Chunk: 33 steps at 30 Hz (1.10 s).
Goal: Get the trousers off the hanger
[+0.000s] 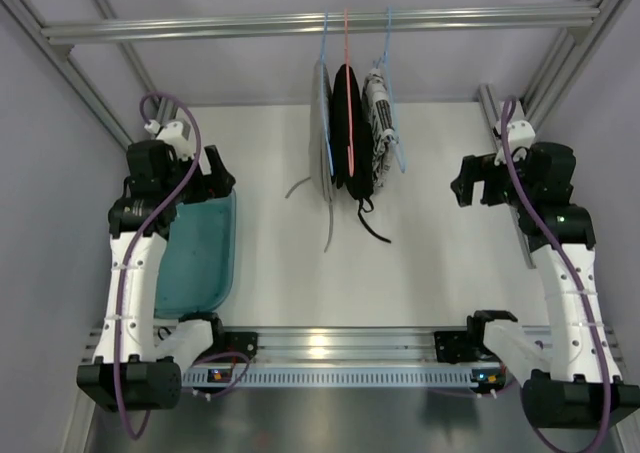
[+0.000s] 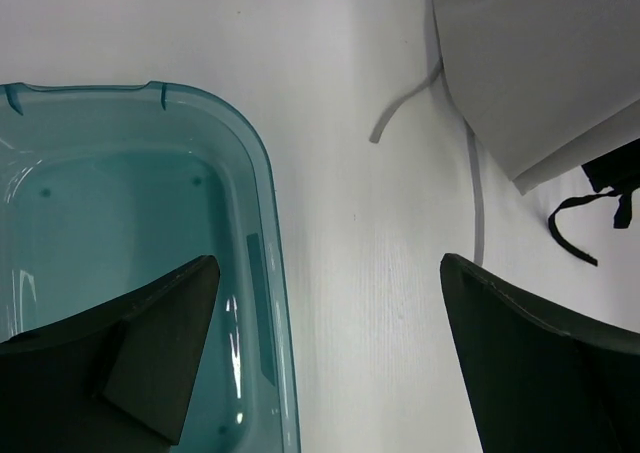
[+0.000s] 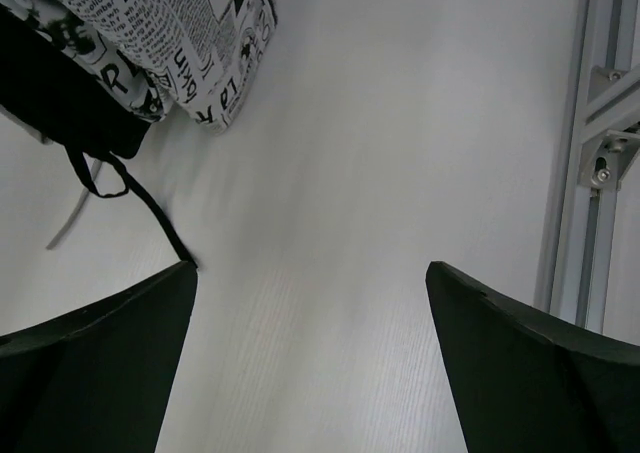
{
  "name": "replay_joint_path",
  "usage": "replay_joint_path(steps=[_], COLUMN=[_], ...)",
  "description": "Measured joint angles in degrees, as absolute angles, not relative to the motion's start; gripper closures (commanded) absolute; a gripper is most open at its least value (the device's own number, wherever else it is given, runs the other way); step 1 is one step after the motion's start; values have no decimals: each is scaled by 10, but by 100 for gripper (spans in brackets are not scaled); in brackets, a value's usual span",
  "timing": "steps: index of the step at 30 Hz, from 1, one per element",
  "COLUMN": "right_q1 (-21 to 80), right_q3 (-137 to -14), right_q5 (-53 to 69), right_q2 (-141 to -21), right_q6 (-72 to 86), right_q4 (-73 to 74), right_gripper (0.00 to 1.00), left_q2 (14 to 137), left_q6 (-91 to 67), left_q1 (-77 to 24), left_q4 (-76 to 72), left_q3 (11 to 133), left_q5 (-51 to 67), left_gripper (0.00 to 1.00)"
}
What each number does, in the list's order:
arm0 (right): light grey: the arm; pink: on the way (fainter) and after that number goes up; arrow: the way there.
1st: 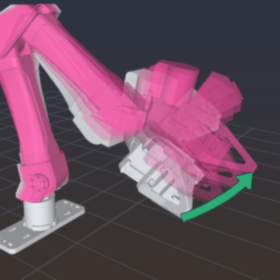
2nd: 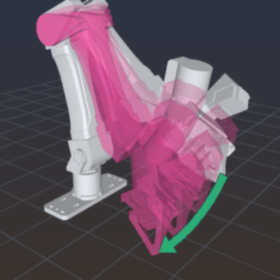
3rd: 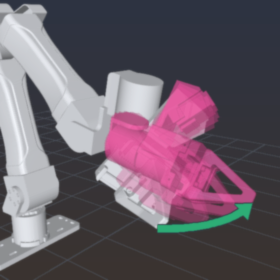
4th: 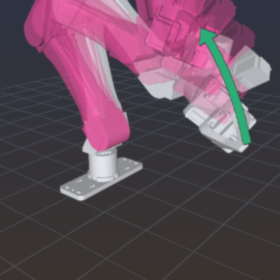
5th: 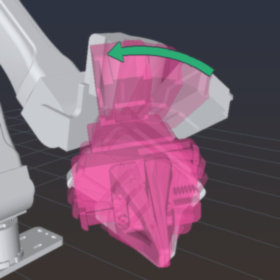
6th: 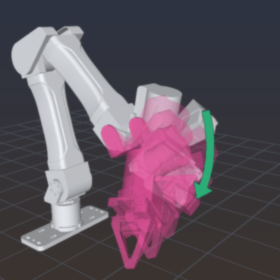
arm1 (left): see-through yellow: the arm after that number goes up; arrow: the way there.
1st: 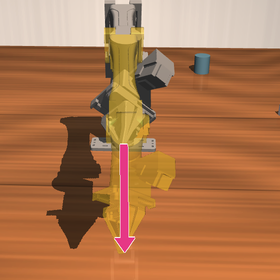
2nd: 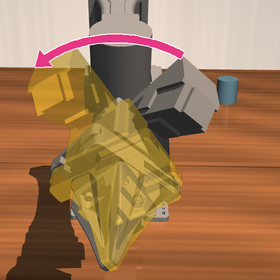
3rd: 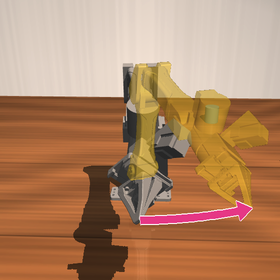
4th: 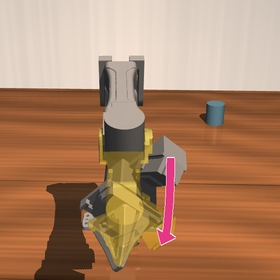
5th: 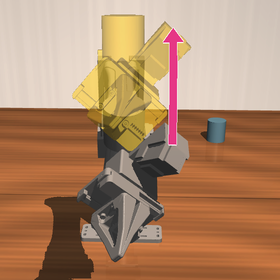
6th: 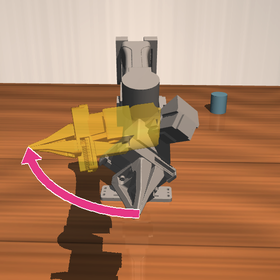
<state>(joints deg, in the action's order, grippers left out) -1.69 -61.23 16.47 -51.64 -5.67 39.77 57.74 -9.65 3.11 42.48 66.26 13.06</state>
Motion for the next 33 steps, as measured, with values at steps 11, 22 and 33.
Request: replay_joint_path(steps=[11,22,33], right_q1=[-18,-18,-18], right_q3=[-702,-757,-838], right_q5=[181,236,265], right_q2=[-516,-544,-590], right_q6=[-51,-50,-47], right_q4=[402,446,489], right_gripper=[0,1,0], left_q2=[668,702,777], left_q6=[-161,-368,-489], left_q1=[31,-46,-192], left_q4=[416,186,-75], left_q3=[806,794,772], left_q5=[231,327,331], left_gripper=[1,2,20])
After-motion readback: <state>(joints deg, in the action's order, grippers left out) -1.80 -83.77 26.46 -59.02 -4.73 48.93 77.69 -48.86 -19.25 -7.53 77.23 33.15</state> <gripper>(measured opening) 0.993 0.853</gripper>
